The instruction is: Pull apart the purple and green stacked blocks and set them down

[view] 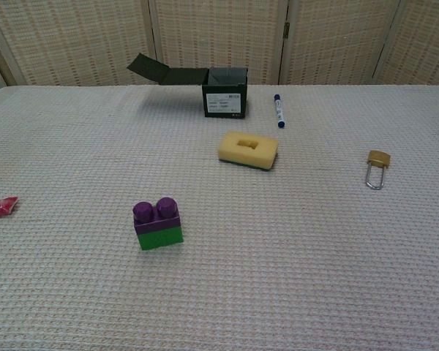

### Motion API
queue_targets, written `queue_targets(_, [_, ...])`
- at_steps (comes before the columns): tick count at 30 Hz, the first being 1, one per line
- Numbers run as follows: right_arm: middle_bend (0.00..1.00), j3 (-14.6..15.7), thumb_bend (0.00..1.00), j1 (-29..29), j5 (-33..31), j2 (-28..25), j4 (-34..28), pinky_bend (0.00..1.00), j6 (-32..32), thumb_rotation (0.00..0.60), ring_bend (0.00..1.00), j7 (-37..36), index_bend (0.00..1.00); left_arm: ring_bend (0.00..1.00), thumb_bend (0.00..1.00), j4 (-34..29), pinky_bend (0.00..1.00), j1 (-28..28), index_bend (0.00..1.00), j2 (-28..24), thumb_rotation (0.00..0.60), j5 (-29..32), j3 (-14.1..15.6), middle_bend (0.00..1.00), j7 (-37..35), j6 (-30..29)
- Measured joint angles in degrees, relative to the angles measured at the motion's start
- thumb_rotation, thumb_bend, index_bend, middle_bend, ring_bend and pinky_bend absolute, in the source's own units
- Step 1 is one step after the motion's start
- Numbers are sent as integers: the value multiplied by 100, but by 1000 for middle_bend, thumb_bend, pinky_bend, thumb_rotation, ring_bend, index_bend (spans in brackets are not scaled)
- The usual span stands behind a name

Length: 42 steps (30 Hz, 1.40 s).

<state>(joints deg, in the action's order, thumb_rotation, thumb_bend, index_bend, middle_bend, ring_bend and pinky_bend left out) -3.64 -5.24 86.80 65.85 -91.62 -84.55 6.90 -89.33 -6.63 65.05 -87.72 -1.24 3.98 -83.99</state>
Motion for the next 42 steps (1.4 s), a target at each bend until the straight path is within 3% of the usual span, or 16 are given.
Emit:
queue_targets(5, [0, 17, 266, -24, 8, 58, 19, 0, 39, 600, 0, 127, 0, 0, 252, 40, 0, -63, 3, 31, 600, -113, 47, 0, -79, 81])
queue_targets(13, [0, -20, 267, 19, -80, -12, 41, 0, -10, 600, 0, -152, 0, 0, 253, 97, 0, -309, 85, 343, 600, -491, 200, 0, -933, 381])
queue_targets(20, [0, -193, 266, -145, -344, 22, 29, 0, 226, 600, 0, -103, 0, 0, 249, -703, 0, -731, 207, 297, 600, -43, 103, 0, -858, 1297])
queue_targets(24, [0, -240, 266, -219, -502, 35, 42, 0, 405, 600, 0, -107, 0, 0, 248, -1002, 0, -846, 308, 494, 600, 84, -9, 15, -931, 1350])
queue_targets(32, [0, -301, 267, -321, -664, 14, 120, 0, 591, 600, 0, -215, 0, 0, 249, -902, 0, -1000, 386, 1301, 600, 348, -267, 33, -379, 1248])
queue_targets(42, [0, -381, 267, -359, -899, -16, 218, 0, 725, 600, 0, -413, 0, 0, 249, -895, 0, -1465, 353, 1886, 600, 1261, -495, 33, 428, 1944])
